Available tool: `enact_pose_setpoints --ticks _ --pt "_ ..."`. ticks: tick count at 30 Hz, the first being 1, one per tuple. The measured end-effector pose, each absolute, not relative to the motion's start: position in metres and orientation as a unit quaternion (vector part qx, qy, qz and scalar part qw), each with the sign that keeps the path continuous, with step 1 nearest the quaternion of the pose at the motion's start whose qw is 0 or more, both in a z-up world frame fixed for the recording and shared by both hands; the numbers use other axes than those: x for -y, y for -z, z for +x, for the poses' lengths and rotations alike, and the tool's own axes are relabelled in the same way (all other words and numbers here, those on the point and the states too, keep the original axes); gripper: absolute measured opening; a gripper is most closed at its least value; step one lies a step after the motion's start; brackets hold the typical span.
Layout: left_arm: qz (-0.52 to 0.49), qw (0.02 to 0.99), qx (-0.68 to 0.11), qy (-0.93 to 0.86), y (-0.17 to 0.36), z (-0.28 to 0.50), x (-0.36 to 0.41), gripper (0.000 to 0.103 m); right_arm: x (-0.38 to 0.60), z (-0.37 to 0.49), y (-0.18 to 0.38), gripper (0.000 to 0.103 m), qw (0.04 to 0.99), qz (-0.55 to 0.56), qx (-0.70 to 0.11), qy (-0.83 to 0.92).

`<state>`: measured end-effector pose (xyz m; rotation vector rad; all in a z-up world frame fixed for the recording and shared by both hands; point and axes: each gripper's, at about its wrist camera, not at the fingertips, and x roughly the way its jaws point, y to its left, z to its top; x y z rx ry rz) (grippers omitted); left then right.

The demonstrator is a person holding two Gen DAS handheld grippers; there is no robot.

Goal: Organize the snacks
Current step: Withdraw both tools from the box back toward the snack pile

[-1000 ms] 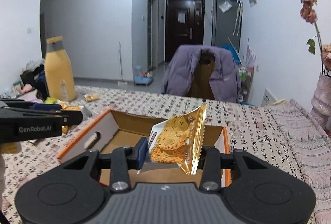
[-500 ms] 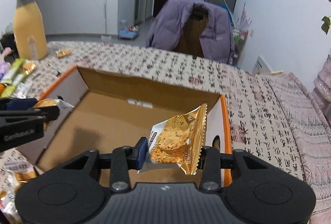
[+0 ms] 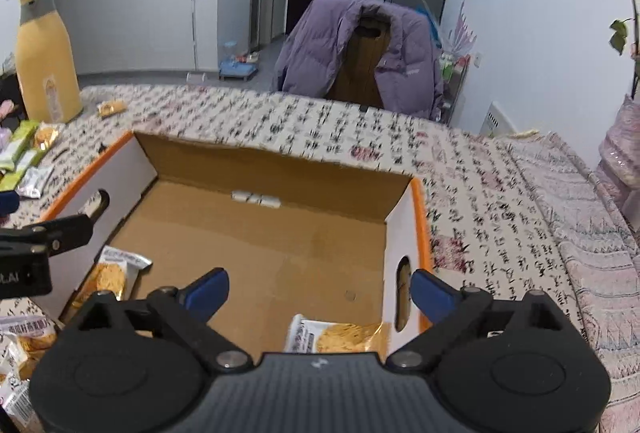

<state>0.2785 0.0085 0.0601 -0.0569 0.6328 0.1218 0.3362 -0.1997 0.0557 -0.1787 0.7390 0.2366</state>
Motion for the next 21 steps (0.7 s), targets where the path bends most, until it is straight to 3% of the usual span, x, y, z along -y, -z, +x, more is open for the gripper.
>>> enact_pose_setpoints --ticks 2,21 --pt "-0.035 0.95 -0.305 -0.054 -0.062 0.274 -0.011 0.103 0.204 0.33 -0.06 0.103 0.927 -0.085 -0.347 -0.116" --pt "-0.039 0.977 -0.209 -0.022 -0.092 0.18 -0.013 0.103 0.236 0.212 -0.1 0.103 0.963 -0.068 -0.209 -0.159"
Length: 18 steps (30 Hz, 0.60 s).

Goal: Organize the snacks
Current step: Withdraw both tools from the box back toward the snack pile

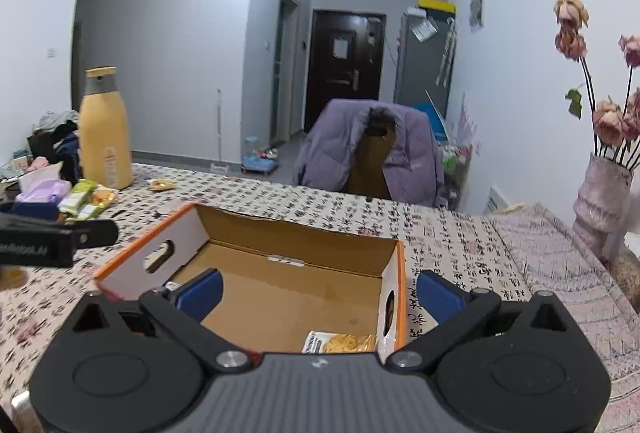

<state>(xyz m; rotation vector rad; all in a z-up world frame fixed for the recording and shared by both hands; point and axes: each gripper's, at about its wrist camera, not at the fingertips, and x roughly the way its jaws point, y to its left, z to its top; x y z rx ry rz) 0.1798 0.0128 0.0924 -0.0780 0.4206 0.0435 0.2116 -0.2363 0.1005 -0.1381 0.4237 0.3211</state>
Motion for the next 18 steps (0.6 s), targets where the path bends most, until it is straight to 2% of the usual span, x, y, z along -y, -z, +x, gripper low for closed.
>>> enact_pose_setpoints --ticks 18 --pt "-0.035 0.982 -0.185 0.021 -0.063 0.103 -0.012 0.103 0.26 0.121 -0.066 0.103 0.967 -0.013 -0.168 -0.19"
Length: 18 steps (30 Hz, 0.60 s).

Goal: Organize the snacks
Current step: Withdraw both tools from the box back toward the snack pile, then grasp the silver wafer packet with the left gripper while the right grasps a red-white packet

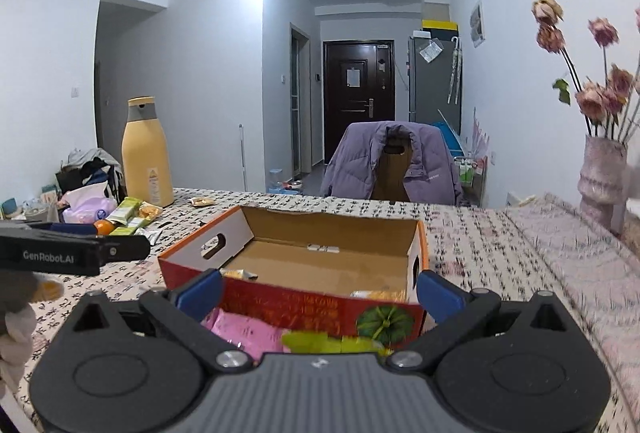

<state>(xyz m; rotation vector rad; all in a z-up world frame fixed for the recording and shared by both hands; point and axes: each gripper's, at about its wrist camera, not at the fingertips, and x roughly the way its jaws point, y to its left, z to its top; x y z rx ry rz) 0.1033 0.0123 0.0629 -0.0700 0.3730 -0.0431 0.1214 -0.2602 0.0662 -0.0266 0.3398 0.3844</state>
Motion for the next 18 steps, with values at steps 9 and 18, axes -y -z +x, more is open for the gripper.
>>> enact_pose_setpoints --ticks 9,18 --pt "-0.03 0.981 -0.188 0.027 -0.035 0.074 -0.016 0.103 0.271 0.09 -0.04 0.103 0.972 -0.006 -0.155 -0.179" --pt "-0.039 0.977 -0.205 0.036 -0.011 0.053 -0.019 0.103 0.279 0.072 -0.011 0.103 0.97 0.001 -0.184 -0.16"
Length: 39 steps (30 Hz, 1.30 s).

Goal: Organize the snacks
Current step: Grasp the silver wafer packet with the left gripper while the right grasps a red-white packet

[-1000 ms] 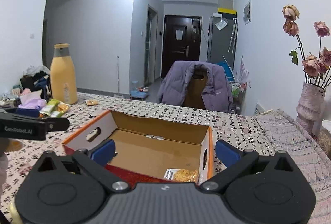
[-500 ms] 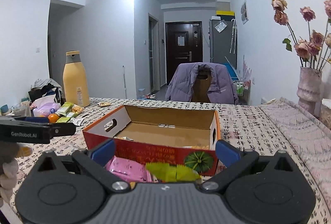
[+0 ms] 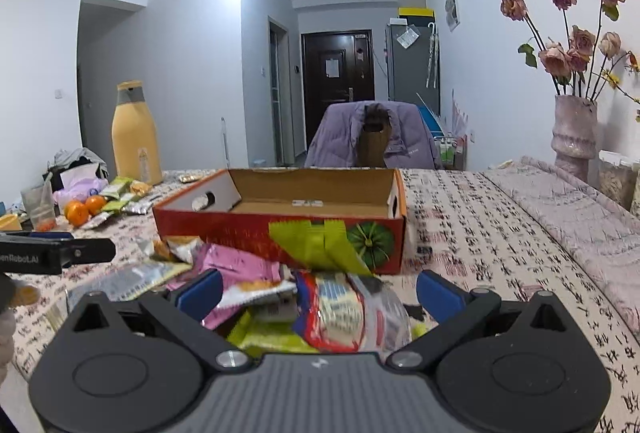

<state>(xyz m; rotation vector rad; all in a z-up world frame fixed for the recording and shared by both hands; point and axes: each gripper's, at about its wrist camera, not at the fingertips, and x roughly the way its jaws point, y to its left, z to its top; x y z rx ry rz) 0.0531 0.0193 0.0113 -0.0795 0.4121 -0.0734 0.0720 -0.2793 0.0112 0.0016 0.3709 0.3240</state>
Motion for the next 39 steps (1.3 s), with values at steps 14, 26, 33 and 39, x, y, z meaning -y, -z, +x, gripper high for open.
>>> enact_pose_setpoints --ticks 14,26,33,39 --pt "-0.035 0.973 -0.227 0.037 -0.005 0.061 -0.013 0.103 0.279 0.102 -0.001 0.103 0.966 0.014 -0.224 -0.13" --pt "-0.033 0.971 -0.236 0.031 -0.005 0.065 -0.015 0.103 0.287 0.16 0.015 0.082 0.928 0.058 -0.334 -0.152" --pt "-0.045 0.967 -0.248 0.03 -0.001 0.068 -0.016 0.103 0.285 0.152 0.02 0.07 0.931 0.05 -0.325 -0.161" --pt "-0.044 0.967 -0.25 0.025 -0.002 0.067 -0.017 0.103 0.285 0.127 0.014 0.057 0.946 0.038 -0.279 -0.163"
